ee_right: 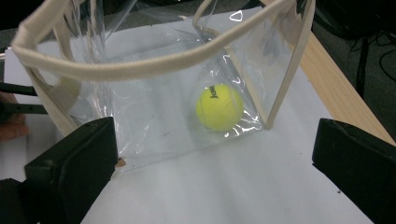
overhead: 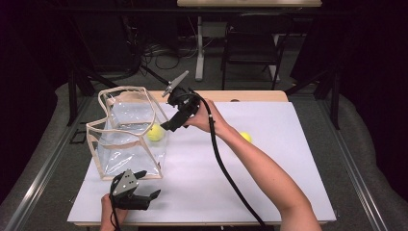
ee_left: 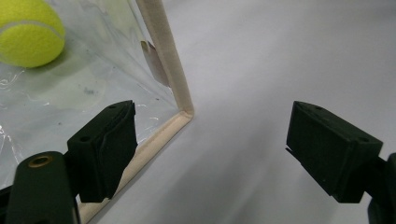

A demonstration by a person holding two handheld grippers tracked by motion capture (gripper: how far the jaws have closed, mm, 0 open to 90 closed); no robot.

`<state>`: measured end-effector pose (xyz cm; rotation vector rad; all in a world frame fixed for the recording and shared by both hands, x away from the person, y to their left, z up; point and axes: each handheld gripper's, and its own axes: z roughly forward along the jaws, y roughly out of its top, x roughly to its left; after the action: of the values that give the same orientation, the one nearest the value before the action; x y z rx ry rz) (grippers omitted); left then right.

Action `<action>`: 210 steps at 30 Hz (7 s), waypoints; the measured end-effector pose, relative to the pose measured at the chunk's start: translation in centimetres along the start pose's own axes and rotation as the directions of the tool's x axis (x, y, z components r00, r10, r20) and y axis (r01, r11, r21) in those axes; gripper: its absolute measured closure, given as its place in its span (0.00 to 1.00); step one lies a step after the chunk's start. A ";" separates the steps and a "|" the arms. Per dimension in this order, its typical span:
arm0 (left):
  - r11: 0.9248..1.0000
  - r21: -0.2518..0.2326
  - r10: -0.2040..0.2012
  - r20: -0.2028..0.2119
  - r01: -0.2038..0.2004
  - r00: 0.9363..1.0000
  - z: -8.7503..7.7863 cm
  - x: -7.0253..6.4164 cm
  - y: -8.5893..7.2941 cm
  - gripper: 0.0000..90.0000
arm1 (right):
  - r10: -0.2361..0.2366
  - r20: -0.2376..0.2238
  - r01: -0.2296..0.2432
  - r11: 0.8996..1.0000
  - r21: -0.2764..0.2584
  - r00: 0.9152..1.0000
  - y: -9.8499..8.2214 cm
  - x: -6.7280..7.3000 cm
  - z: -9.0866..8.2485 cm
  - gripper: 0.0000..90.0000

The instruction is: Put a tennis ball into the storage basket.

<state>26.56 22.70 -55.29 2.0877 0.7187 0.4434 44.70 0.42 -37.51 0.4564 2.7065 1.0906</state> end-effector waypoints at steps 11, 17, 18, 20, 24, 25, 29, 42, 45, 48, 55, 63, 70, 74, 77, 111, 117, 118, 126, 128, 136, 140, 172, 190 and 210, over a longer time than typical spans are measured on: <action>1.000 -0.004 -0.006 0.001 0.006 1.000 0.0 0.1 -0.1 0.18 | 0.016 -0.001 -0.016 1.000 0.020 1.000 -2.2 -0.2 0.7 0.00; 1.000 -0.005 -0.006 0.001 0.006 1.000 0.0 0.1 -0.1 0.18 | 0.017 -0.007 -0.017 0.999 0.035 1.000 -3.1 -0.1 1.5 0.00; 1.000 -0.006 -0.006 0.001 0.006 1.000 0.0 0.1 -0.1 0.18 | 0.018 -0.004 -0.018 0.999 0.039 1.000 -3.3 0.0 1.6 0.00; 1.000 -0.006 -0.007 0.000 0.007 1.000 0.0 0.1 -0.1 0.18 | 0.016 -0.009 -0.016 0.999 0.041 1.000 -3.6 0.0 1.8 0.00; 1.000 -0.004 -0.005 -0.001 0.005 1.000 -0.1 0.2 -0.2 0.18 | 0.021 -0.010 -0.021 0.999 0.046 1.000 -4.1 0.2 2.0 0.00; 1.000 -0.004 -0.004 -0.002 0.004 1.000 -0.1 0.2 -0.2 0.18 | 0.021 -0.010 -0.021 0.998 0.051 1.000 -4.3 0.2 2.1 0.00; 1.000 -0.005 -0.003 0.002 0.003 1.000 0.0 0.1 -0.1 0.18 | 0.019 -0.012 -0.019 0.998 0.060 1.000 -4.9 0.4 2.4 0.00; 1.000 -0.002 0.007 0.004 -0.007 1.000 0.0 0.0 0.0 0.18 | 0.029 -0.006 -0.028 0.996 0.085 1.000 -6.9 0.4 2.7 0.00; 1.000 -0.003 0.004 0.006 -0.004 1.000 0.0 0.0 -0.1 0.18 | 0.032 -0.002 -0.032 0.996 0.088 0.999 -7.3 0.4 2.5 0.00; 1.000 -0.003 0.005 0.006 -0.005 1.000 0.0 0.0 -0.1 0.18 | 0.033 0.002 -0.033 0.995 0.092 0.999 -7.8 0.3 2.4 0.00; 1.000 0.002 0.003 0.010 -0.003 1.000 0.2 0.0 -0.1 0.18 | 0.032 0.013 -0.033 0.994 0.105 0.999 -8.8 0.3 2.1 0.00; 1.000 0.005 0.005 0.014 -0.005 1.000 0.3 -0.1 0.0 0.18 | 0.037 0.022 -0.039 0.993 0.111 0.999 -9.8 0.2 1.6 0.00; 1.000 0.004 0.001 0.014 -0.001 1.000 0.3 -0.1 0.0 0.18 | 0.043 0.035 -0.047 0.991 0.123 0.998 -10.8 0.0 1.2 0.00; 1.000 0.003 0.005 0.011 -0.005 1.000 0.2 -0.1 0.0 0.18 | 0.046 0.047 -0.051 0.991 0.127 0.998 -11.4 -0.3 0.8 0.00; 1.000 0.004 0.007 0.011 -0.007 1.000 0.2 -0.1 0.0 0.18 | 0.055 0.055 -0.061 0.990 0.127 0.997 -11.9 -0.5 0.4 0.00; 1.000 -0.002 0.008 0.010 -0.008 1.000 0.2 0.0 0.0 0.18 | 0.131 0.123 -0.149 0.977 0.150 0.984 -15.7 -3.2 -1.7 0.00; 1.000 -0.005 0.010 0.009 -0.009 1.000 0.2 -0.1 0.0 0.18 | 0.147 0.139 -0.168 0.974 0.153 0.979 -16.5 -3.9 -2.0 0.00; 1.000 -0.005 0.008 0.011 -0.008 1.000 0.2 -0.1 0.1 0.18 | 0.149 0.139 -0.170 0.974 0.152 0.979 -16.6 -4.0 -2.1 0.00; 1.000 -0.004 0.008 0.012 -0.008 1.000 0.3 -0.1 0.1 0.18 | 0.167 0.157 -0.192 0.968 0.163 0.973 -17.7 -4.8 -2.5 0.00; 1.000 -0.005 0.009 0.012 -0.009 1.000 0.3 -0.1 0.1 0.18 | 0.173 0.164 -0.201 0.965 0.170 0.971 -18.1 -5.0 -2.6 0.00; 1.000 -0.002 0.009 0.012 -0.009 1.000 0.3 -0.1 0.1 0.18 | 0.191 0.185 -0.225 0.957 0.183 0.964 -19.1 -5.6 -2.9 0.00; 1.000 0.000 0.009 0.013 -0.009 1.000 0.4 -0.1 0.1 0.18 | 0.202 0.191 -0.238 0.953 0.188 0.961 -19.5 -6.0 -2.9 0.00; 1.000 -0.001 0.010 0.013 -0.010 1.000 0.3 -0.1 0.1 0.18 | 0.250 0.230 -0.309 0.911 0.272 0.941 -22.6 -7.4 -1.7 0.07; 1.000 0.001 0.009 0.013 -0.009 1.000 0.3 -0.1 0.0 0.18 | 0.268 0.240 -0.335 0.891 0.306 0.933 -23.3 -7.6 -1.1 0.27; 1.000 0.000 0.009 0.015 -0.009 1.000 0.3 -0.1 0.1 0.18 | 0.220 0.236 -0.286 0.910 0.300 0.947 -21.2 -6.8 -1.8 0.29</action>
<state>26.69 22.44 -55.40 2.0929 0.7003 0.4328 46.05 -17.57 -50.66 0.9428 2.7055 0.5929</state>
